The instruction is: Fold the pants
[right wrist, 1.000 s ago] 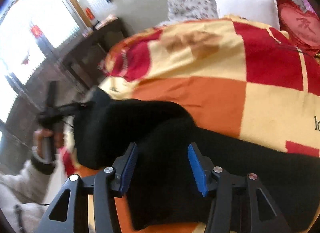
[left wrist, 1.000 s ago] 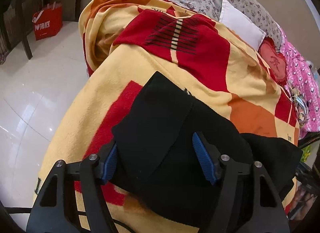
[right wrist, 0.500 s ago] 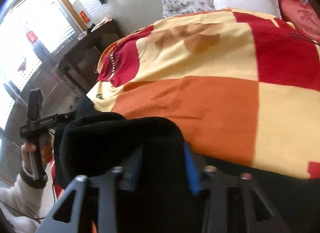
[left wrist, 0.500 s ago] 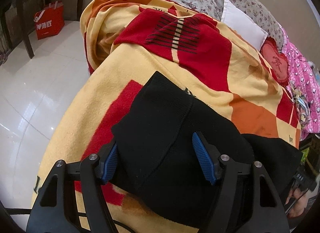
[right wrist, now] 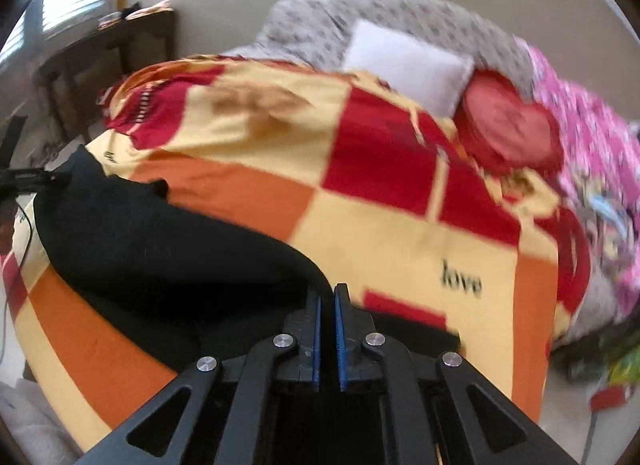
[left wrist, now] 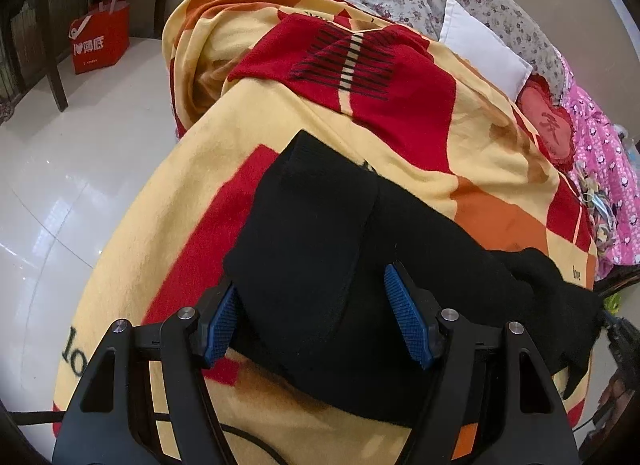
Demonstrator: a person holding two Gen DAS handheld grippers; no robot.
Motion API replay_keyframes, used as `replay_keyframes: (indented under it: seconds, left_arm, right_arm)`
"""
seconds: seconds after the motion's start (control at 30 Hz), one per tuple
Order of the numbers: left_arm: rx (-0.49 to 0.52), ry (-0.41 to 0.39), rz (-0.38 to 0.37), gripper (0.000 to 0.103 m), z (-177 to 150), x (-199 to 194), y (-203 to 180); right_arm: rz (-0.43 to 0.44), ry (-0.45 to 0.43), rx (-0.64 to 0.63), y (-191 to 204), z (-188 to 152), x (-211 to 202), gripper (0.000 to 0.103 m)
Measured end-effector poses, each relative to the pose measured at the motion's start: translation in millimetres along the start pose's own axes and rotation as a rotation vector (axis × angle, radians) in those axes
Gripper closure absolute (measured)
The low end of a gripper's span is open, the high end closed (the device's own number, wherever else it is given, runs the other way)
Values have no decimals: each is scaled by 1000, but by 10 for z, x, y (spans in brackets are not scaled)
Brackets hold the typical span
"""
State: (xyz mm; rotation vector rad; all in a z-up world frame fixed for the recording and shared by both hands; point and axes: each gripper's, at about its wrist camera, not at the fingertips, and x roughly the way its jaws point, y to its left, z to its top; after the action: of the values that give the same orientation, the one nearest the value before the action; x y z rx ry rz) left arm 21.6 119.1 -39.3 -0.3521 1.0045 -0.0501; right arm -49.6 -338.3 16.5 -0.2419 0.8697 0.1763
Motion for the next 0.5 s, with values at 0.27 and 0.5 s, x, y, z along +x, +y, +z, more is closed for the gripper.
replay_keyframes:
  seconds: [0.27,0.5]
  left_arm:
    - [-13,-20,-30,41,-63,-143,49]
    - [-70,-42,-65,31,101,-196,217]
  right_arm:
    - [66,65,109,-169,-50,260,89]
    - [406,-114,211,127,511,45,47]
